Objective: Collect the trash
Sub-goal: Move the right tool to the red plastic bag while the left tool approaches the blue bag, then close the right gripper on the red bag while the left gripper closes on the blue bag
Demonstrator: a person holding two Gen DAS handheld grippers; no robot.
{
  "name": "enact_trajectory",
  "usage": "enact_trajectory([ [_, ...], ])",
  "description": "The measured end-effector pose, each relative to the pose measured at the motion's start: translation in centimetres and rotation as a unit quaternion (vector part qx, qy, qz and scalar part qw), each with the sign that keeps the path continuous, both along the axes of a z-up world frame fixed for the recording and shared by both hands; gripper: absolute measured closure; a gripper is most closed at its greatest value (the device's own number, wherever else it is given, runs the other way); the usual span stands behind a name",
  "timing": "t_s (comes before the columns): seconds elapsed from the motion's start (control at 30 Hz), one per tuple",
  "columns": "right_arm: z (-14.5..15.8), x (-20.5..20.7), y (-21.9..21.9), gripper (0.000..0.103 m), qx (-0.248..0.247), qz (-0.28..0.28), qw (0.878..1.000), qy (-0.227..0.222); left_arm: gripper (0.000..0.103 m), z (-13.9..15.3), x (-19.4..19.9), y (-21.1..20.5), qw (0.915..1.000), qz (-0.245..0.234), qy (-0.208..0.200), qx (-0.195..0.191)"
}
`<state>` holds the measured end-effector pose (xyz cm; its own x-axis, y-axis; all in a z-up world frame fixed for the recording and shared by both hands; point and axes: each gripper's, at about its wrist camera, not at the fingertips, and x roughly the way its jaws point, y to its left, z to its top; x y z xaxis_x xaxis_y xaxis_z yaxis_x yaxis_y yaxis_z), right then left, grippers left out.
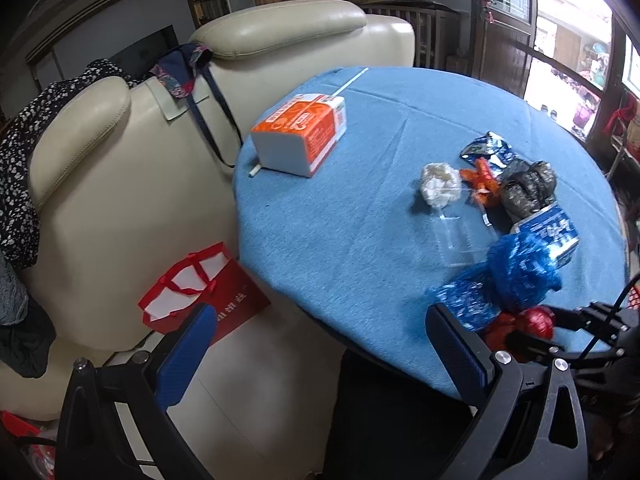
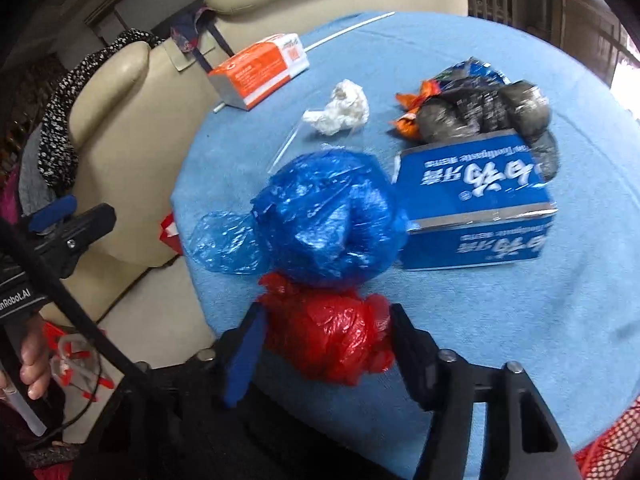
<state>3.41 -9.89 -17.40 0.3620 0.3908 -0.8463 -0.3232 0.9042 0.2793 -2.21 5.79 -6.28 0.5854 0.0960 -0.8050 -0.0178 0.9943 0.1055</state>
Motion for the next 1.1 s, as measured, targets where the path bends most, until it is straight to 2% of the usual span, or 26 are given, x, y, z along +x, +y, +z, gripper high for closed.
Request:
enact_trajectory([
  [0.07,0.1,-0.2,-0.3,0.051,-0.002,0.006,1.000,-0.011,0.000,0.3,0.3,-0.5,0.9999,-0.009,0.000,-0.008],
  [0.27,1.3,-2.5,-3.9,0.053,0.017,-0.021,0.999,-0.017,0.000,0.7,1.8,-3.9,0.9961,-0.070,0.019,-0.049],
  [0.5,1.3,-3.6,-8.4,0.053,0.036,-0.079,0.996,-0.003,0.000,-1.1,3.8,-9.6,0.9798,-0.147,0.065,-0.119],
  [0.77,0.8,-5.1,-11.4,0.053,0.048,-0.099,0.994,-0.007,0.000,-1.5,4.8,-15.2,0.9620,-0.211,0.086,-0.151],
  [0.8,0.6,-5.1,-11.5,0.053,0.053,-0.099,0.994,-0.007,0.001,-1.5,4.8,-15.9,0.9598,-0.218,0.090,-0.152],
  [0.83,0.4,-5.2,-11.6,0.053,0.055,-0.098,0.994,-0.008,0.007,-1.6,5.0,-16.5,0.9574,-0.224,0.097,-0.154],
  [0.93,0.3,-5.4,-11.9,0.053,0.062,-0.094,0.994,-0.013,0.028,-2.1,5.8,-18.2,0.9482,-0.239,0.131,-0.163],
  [0.97,0.2,-5.4,-12.0,0.053,0.067,-0.094,0.993,-0.014,0.031,-2.3,6.0,-18.6,0.9456,-0.243,0.142,-0.164],
  [1.1,0.0,-5.9,-12.9,0.053,0.083,-0.095,0.992,-0.017,0.032,-3.8,6.4,-19.7,0.9413,-0.242,0.172,-0.160],
])
